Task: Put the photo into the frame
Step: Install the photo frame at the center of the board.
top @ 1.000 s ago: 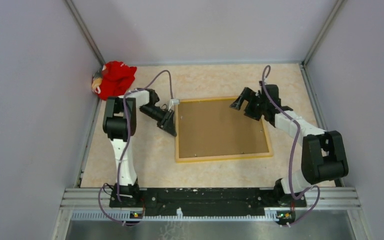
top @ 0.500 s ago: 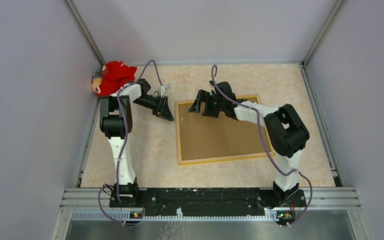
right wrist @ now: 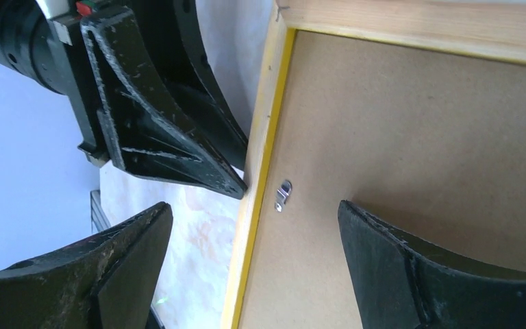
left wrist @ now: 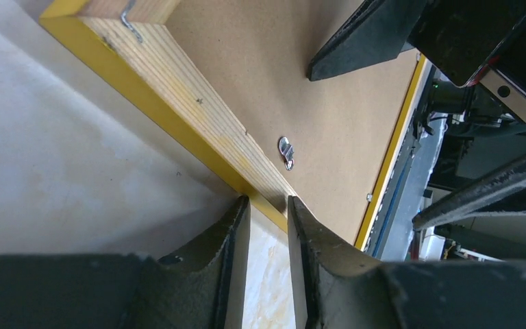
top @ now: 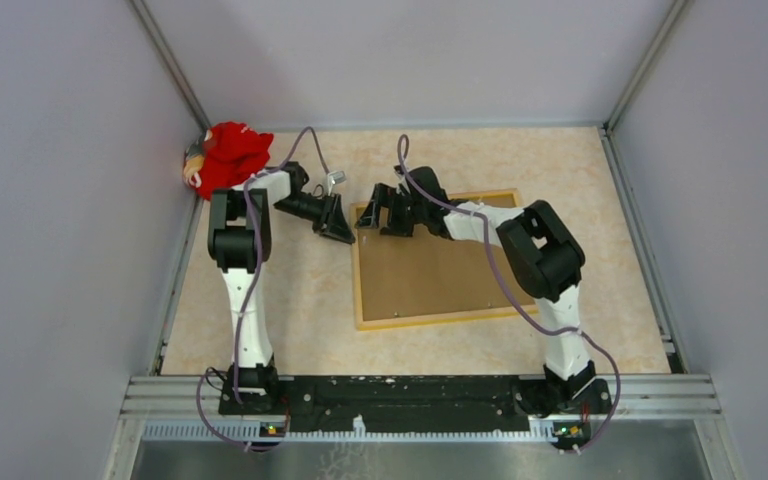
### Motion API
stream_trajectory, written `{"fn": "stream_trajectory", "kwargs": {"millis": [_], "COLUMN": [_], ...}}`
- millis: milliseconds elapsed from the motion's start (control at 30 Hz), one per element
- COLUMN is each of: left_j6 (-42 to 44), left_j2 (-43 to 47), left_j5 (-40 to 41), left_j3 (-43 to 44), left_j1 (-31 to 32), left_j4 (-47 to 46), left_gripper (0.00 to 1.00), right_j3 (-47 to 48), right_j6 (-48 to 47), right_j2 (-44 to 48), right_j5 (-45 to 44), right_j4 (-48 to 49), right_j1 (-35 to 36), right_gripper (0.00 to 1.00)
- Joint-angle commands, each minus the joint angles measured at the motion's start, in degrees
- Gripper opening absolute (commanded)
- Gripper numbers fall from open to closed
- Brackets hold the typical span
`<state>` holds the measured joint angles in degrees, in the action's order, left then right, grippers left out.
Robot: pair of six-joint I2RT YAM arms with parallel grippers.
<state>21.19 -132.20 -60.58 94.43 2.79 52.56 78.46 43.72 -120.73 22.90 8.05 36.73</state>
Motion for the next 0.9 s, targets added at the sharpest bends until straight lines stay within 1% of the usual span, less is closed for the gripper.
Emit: {"fn": "stream_trajectory", "kwargs": {"millis": [0,133,400,700,867], "left_j6": [-2.1,-2.3,-3.1,-3.2,-3.2], "left_j2": [-1.0,-0.9,-0.2,0.0,0.0], "left_j5": [0.0,0.3,1.6,1.7,1.6], "left_j3": [1.5,1.2,0.3,-0.5,-0.6], "left_j1": [0.2,0.1,0.0,0.0,0.0], "left_j4": [-2.4,-2.7,-4.1,-4.6,-4.7], "left_gripper": [0.33,0.29,0.27,0.25,0.25], "right_j3": [2.7,2.1,0.4,1.1,2.3], "right_j6": [1.3,2.7,5.8,6.0,4.9], "right_j2": [-2.4,-3.4,-4.2,-5.2,-5.9], "right_j5": [2.1,3.4,5.4,5.7,5.3], "right_j4": [2.8,4.6,8.1,8.0,6.3], "right_j1": [1.2,1.7,2.4,3.2,3.8], "right_gripper": [0.91,0.9,0.9,0.89,0.89]}}
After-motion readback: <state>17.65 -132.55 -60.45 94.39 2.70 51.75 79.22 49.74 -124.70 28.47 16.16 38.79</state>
